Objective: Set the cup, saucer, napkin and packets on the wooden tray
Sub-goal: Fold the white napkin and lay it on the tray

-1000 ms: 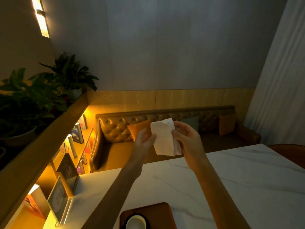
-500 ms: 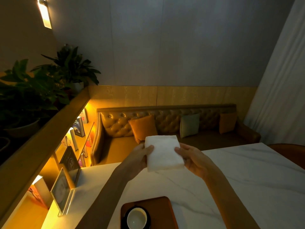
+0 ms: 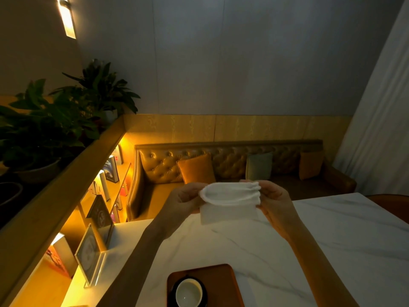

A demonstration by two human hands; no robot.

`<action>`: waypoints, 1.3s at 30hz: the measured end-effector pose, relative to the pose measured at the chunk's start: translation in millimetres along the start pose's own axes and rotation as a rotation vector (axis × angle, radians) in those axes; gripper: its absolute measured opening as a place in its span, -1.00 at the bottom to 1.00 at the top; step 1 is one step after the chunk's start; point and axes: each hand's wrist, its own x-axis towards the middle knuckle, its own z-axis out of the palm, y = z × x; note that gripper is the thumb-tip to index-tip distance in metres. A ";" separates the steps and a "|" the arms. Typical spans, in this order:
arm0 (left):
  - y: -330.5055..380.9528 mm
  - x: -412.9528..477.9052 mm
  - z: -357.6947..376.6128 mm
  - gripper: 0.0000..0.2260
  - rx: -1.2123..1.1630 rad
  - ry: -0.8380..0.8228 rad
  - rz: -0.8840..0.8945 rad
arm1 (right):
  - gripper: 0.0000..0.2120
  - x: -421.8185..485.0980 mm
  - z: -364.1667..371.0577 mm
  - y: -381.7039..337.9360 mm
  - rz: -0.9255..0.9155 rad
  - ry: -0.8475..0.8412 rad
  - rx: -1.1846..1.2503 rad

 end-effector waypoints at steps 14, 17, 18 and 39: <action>21.9 -7.8 3.5 -0.58 -0.086 0.030 0.178 | -0.73 3.1 2.9 -19.6 -0.056 -0.157 -0.011; 13.4 -9.8 -1.9 -0.65 -0.505 -0.067 -0.035 | -0.63 1.1 -2.6 -2.5 0.289 -0.255 0.478; 12.2 -11.5 -3.7 -0.62 -0.567 -0.079 -0.091 | -0.60 -0.8 -2.9 3.7 0.340 -0.282 0.598; -12.1 -24.1 7.7 -0.78 0.233 0.247 -0.167 | -0.67 -16.6 37.5 49.0 0.255 0.075 -0.063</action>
